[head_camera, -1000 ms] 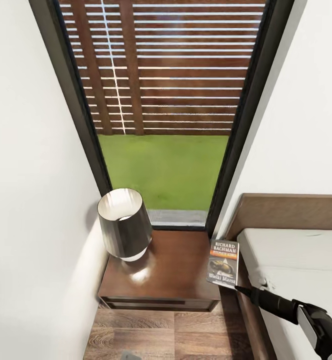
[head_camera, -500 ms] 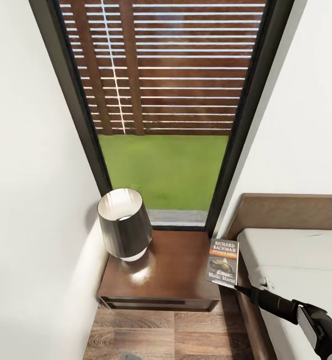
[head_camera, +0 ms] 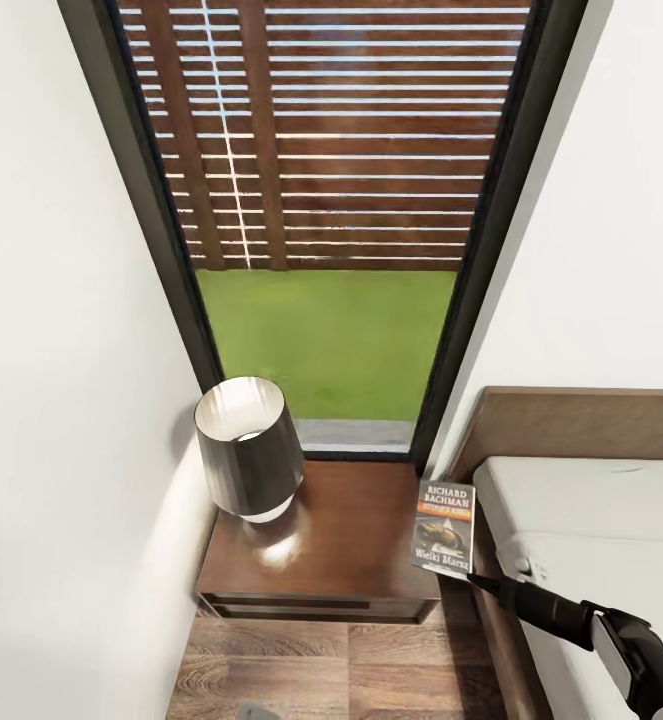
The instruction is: In the bedroom, move the book from the bed onto either nightstand, and place the two sandals side by side next to the bed.
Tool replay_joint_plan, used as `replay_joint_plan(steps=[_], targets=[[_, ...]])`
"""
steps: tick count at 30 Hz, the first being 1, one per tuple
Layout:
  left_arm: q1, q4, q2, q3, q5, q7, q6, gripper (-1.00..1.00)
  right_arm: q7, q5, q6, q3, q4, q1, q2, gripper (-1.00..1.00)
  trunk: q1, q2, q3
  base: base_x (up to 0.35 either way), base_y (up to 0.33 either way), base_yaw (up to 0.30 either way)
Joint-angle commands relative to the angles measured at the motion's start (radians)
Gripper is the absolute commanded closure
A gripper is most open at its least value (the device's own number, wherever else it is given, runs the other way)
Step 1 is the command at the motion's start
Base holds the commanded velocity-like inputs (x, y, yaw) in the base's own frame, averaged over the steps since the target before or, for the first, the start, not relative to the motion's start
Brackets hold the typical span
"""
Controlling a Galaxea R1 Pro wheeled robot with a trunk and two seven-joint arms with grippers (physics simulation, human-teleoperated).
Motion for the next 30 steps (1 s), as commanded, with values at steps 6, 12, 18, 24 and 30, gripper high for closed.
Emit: replay_joint_plan(steps=[6,12,18,24,30], targets=[[0.0,-0.002,0.002,-0.006,0.011,0.008,0.005,-1.0,0.001,-0.006,0.008,0.001,0.001,-0.001,0.001,1.0,0.001,-0.002,-0.002,0.0,0.0,0.0],[0.0,-0.002,0.001,-0.005,0.012,0.008,0.007,-1.0,0.005,-0.008,0.014,0.01,0.001,-0.001,0.001,1.0,0.001,-0.002,-0.002,0.0,0.0,0.0],[0.0,-0.001,0.0,-0.004,0.016,0.009,0.01,-1.0,0.006,-0.01,0.03,0.019,0.001,-0.031,0.004,1.0,0.001,-0.002,-0.002,0.0,0.0,0.0],[0.0,-0.001,-0.003,-0.003,0.017,0.008,0.012,-1.0,0.005,-0.01,0.111,0.025,0.002,-0.075,0.01,1.0,0.001,-0.002,-0.002,0.0,0.0,0.0],[0.0,-0.001,-0.003,-0.003,0.018,0.007,0.013,-1.0,0.009,-0.011,0.167,0.034,0.003,-0.104,0.023,1.0,0.001,-0.002,-0.002,0.0,0.0,0.0]])
